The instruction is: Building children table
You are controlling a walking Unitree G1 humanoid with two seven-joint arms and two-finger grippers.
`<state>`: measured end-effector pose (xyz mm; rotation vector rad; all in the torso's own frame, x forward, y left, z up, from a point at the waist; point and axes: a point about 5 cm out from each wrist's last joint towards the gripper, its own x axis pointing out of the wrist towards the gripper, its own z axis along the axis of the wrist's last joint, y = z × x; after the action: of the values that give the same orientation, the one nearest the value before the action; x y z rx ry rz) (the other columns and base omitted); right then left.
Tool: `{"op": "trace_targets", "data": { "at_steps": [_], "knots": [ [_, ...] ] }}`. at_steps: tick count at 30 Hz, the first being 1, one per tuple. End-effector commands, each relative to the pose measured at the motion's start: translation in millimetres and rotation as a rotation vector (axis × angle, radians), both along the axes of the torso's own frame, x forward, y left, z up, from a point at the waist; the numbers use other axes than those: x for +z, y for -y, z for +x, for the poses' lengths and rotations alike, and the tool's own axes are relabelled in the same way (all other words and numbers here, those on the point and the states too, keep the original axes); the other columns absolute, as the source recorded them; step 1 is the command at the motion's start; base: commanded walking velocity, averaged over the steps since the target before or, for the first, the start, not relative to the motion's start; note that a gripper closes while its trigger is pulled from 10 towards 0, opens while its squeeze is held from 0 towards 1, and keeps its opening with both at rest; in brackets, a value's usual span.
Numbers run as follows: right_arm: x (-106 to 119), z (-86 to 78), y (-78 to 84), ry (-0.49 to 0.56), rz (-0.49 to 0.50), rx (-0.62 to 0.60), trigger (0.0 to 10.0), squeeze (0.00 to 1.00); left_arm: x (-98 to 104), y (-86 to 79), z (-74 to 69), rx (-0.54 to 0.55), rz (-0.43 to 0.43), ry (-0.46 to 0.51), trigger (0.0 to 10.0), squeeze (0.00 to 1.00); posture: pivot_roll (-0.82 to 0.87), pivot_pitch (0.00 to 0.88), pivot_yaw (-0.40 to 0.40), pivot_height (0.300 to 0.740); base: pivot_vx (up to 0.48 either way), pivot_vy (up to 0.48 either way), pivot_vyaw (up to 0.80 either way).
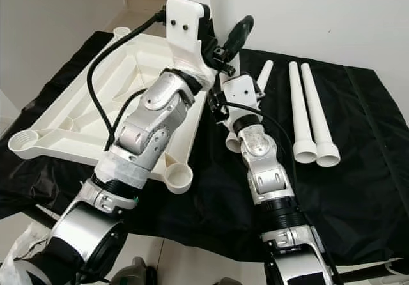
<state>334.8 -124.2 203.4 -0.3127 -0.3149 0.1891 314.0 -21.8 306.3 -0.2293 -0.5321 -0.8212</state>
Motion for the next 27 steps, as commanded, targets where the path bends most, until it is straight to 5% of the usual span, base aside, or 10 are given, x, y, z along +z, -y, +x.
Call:
{"op": "trace_targets", "data": {
  "at_steps": [1,4,18,19,22,23,27],
  "knots": [
    [-0.1,2.4,-2.2,-0.006,0.006,0.015,0.7,0.00,-5.2,20.2,-14.5,-0.073,-0.089,-0.067,10.0,0.00,0.02,0.000,-0.010,0.740,0.000,0.000,0.00],
    [-1.0,3.0,-1.8,-0.012,0.017,0.010,0.0,0.00,-5.0,20.4,-15.1,-0.074,-0.089,-0.066,10.0,0.00,0.02,0.000,-0.009,0.740,0.000,0.000,0.00],
    [-10.4,7.2,6.4,-0.057,0.118,-0.081,0.0,0.00,-3.7,21.0,-18.7,-0.083,-0.079,-0.051,10.0,0.00,0.02,0.000,-0.002,0.740,0.000,0.000,0.00],
    [-10.5,8.3,8.8,-0.056,0.134,-0.109,10.0,0.00,-4.3,21.2,-19.8,-0.101,-0.078,-0.052,10.0,0.36,0.02,0.000,-0.001,0.740,0.000,0.000,0.00],
    [-10.5,8.3,8.8,-0.056,0.134,-0.109,10.0,0.00,-4.3,21.2,-19.8,-0.101,-0.078,-0.052,10.0,0.36,0.02,0.000,-0.001,0.740,0.000,0.000,0.00],
    [-10.1,9.5,11.8,-0.055,0.163,-0.136,10.0,0.00,-4.4,21.1,-21.2,-0.119,-0.079,-0.050,10.0,1.00,0.02,0.000,0.000,0.740,0.000,0.000,0.00],
    [-10.5,11.4,20.4,-0.059,0.220,-0.208,10.0,0.00,-4.7,21.0,-22.8,-0.135,-0.067,-0.048,10.0,0.98,0.02,0.000,0.004,0.740,0.000,0.000,0.00]
  ]
}}
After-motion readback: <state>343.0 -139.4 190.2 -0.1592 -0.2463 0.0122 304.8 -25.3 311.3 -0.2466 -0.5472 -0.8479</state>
